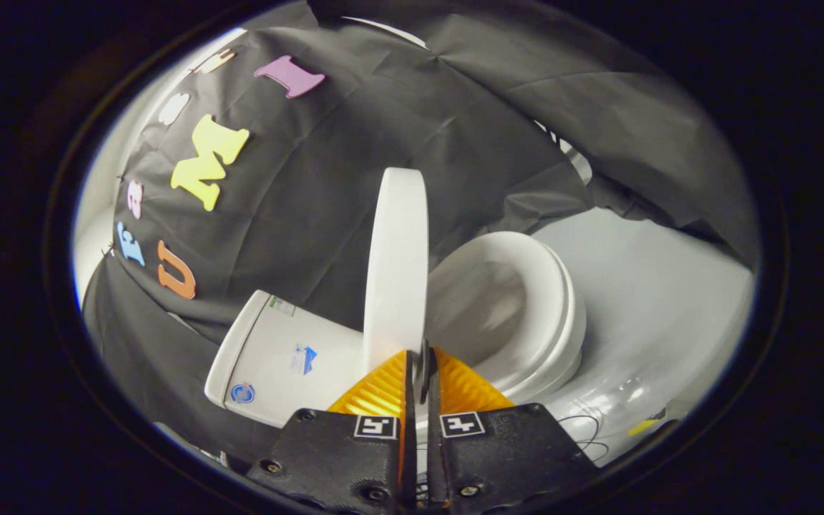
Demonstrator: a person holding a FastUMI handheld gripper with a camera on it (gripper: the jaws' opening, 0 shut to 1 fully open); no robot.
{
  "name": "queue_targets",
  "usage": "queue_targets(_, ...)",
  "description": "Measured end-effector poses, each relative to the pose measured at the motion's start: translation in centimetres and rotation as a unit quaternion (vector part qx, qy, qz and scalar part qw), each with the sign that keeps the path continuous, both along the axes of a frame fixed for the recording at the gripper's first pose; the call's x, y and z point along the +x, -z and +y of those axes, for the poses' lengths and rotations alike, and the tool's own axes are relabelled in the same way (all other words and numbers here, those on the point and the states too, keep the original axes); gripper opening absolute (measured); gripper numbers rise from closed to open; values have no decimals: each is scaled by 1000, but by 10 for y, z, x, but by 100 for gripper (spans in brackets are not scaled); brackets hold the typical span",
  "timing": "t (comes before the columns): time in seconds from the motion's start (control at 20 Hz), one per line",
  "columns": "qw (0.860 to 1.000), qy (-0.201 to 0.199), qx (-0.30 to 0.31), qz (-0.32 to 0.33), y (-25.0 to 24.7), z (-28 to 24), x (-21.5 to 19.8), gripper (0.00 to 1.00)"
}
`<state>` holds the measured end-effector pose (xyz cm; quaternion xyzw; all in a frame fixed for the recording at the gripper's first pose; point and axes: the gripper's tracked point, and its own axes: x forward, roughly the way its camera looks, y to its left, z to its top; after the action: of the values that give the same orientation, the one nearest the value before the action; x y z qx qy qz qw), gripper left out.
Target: Open the toilet lid.
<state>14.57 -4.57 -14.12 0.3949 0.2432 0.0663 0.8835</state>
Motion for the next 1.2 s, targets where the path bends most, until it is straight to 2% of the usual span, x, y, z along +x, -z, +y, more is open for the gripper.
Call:
queue_targets(0.5, 999, -4, -26, -18, -3, 0, 1, 9)
queue_targets(1.2, 993, -9, -107, -55, -3, -7, 3, 9)
